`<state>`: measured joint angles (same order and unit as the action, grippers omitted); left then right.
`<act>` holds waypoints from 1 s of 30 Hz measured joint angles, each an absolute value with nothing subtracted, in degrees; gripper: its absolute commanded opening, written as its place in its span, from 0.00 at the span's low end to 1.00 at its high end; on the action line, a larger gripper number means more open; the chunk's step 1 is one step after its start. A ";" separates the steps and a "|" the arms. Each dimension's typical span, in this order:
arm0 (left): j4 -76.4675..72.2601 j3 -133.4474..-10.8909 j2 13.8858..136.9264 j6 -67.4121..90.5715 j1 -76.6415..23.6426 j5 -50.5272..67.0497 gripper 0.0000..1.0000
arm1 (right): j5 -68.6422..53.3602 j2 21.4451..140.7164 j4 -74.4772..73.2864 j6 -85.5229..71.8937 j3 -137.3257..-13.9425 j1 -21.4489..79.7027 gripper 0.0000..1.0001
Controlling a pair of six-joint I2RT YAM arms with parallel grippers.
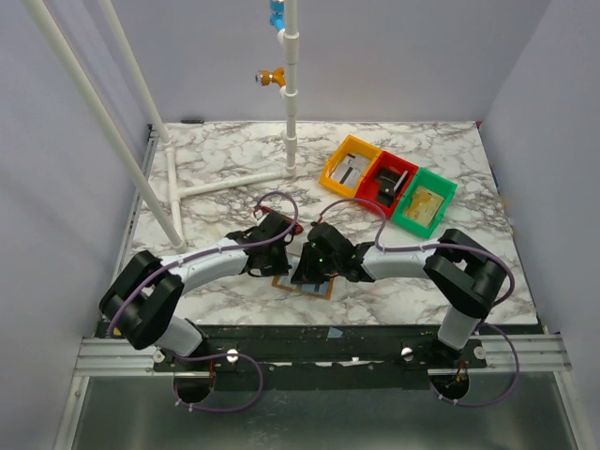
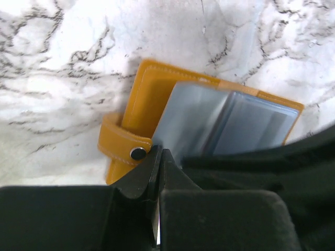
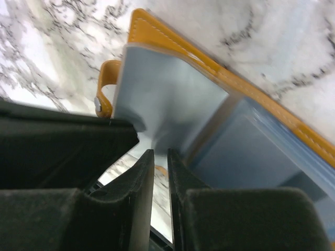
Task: Take the credit cards out of the card holder
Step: Remove the credit card from the card holder.
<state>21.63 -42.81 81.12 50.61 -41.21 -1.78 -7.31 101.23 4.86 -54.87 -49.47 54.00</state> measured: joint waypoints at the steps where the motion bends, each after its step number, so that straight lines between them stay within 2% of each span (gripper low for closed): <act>1: 21.23 -43.16 82.63 50.61 -41.19 -1.67 0.00 | -7.09 100.53 4.73 -54.83 -48.75 54.00 0.22; 7: 18.13 -44.62 87.26 50.81 -41.19 -0.38 0.00 | -3.31 94.24 0.38 -54.19 -46.54 54.00 0.28; 12: 17.08 -44.56 87.44 51.07 -42.02 0.27 0.00 | 0.38 88.68 -2.85 -54.04 -43.66 53.08 0.29; 23: 14.48 -42.41 86.74 57.06 -48.90 1.19 0.00 | 4.56 85.06 -8.23 -53.91 -41.25 49.80 0.34; 30: 14.46 -41.43 85.82 59.40 -49.89 1.13 0.00 | 6.87 81.08 -13.08 -53.39 -41.23 49.47 0.36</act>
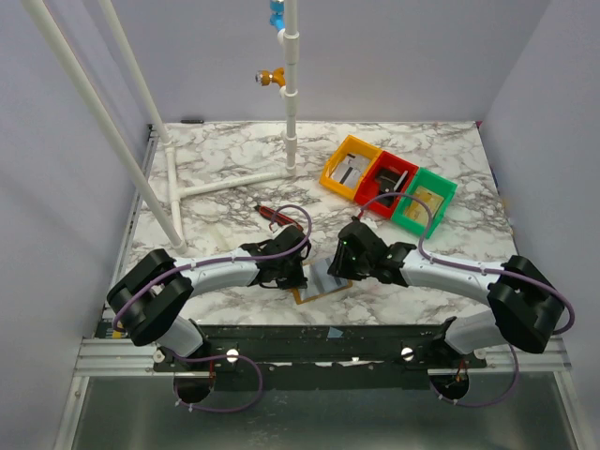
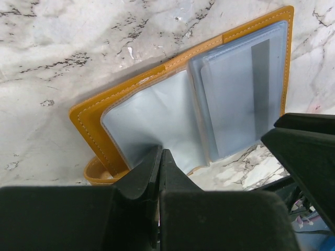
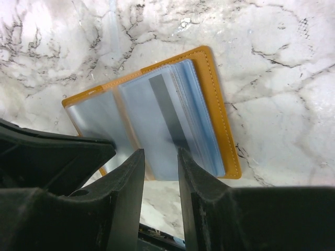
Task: Take the credit cards out of the card holder
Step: Remove the credit card from the card holder.
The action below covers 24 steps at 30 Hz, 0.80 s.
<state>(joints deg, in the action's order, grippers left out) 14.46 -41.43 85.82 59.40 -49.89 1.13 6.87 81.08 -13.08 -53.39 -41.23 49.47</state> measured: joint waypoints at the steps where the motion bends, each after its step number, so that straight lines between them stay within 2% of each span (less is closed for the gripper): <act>1: 14.50 -41.43 85.80 59.48 -49.89 1.13 0.00 | 7.07 80.58 -13.39 -53.30 -41.23 49.47 0.36; 15: 14.83 -41.54 85.80 59.51 -49.89 1.13 0.00 | 7.46 82.98 -13.96 -52.38 -41.32 49.47 0.36; 24: 16.10 -42.09 85.82 59.00 -49.89 1.13 0.00 | 8.01 83.18 -13.96 -52.03 -41.80 49.50 0.41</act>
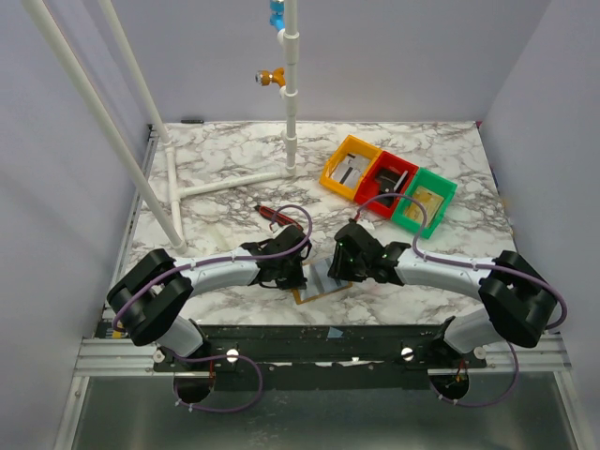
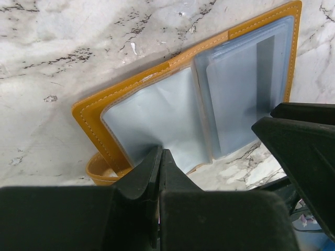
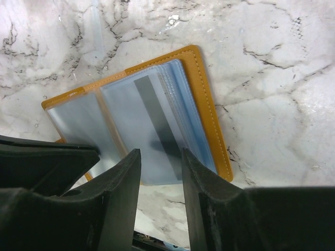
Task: Take the credit cards out of the card holder
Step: Remove the credit card from the card holder.
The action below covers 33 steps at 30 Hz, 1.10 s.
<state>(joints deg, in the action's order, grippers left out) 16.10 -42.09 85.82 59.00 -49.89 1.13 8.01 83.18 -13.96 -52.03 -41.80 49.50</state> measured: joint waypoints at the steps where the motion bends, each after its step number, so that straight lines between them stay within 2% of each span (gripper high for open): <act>1: 16.21 -42.13 85.82 58.92 -49.89 1.13 0.00 | 8.25 83.09 -14.26 -51.90 -41.82 49.50 0.41; 22: 16.40 -42.41 86.15 58.30 -49.87 1.17 0.00 | 7.84 82.81 -16.43 -51.07 -41.82 49.43 0.42; 28: 16.40 -42.46 86.19 58.30 -49.87 1.17 0.00 | 7.18 83.07 -16.27 -51.16 -41.82 49.39 0.53; 33: 16.40 -42.46 86.19 58.26 -49.87 1.17 0.00 | 7.46 83.37 -16.19 -51.13 -41.82 49.39 0.53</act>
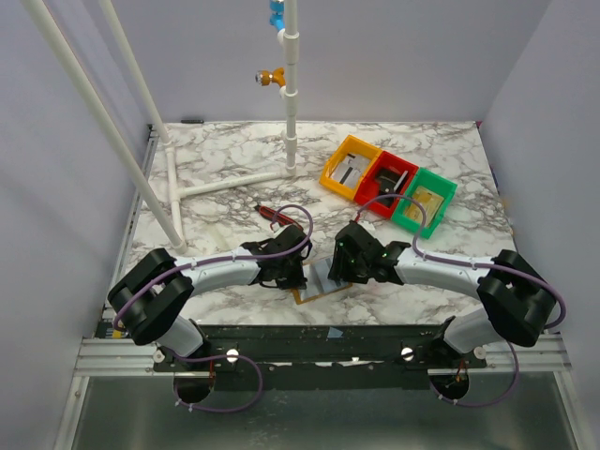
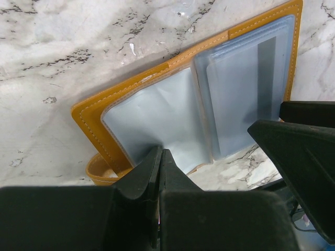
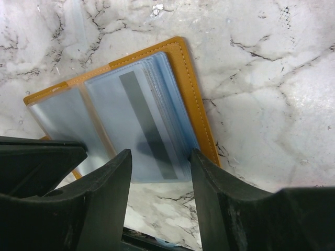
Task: Take the credit cards out of the card holder
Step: Remove the credit card from the card holder.
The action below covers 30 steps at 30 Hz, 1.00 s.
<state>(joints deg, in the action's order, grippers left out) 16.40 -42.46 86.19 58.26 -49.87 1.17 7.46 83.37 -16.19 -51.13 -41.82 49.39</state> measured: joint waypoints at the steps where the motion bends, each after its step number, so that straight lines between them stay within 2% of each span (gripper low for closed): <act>1: 16.40 -42.46 86.19 58.26 -49.87 1.17 0.00 | 7.44 83.44 -16.16 -51.13 -41.82 49.39 0.53; 10: 16.40 -42.46 86.21 58.11 -49.87 1.19 0.00 | 6.59 83.79 -15.57 -51.07 -41.82 49.36 0.53; 30: 16.47 -42.65 86.37 57.76 -49.63 1.37 0.00 | -8.01 83.37 -8.32 -53.47 -43.05 49.06 0.53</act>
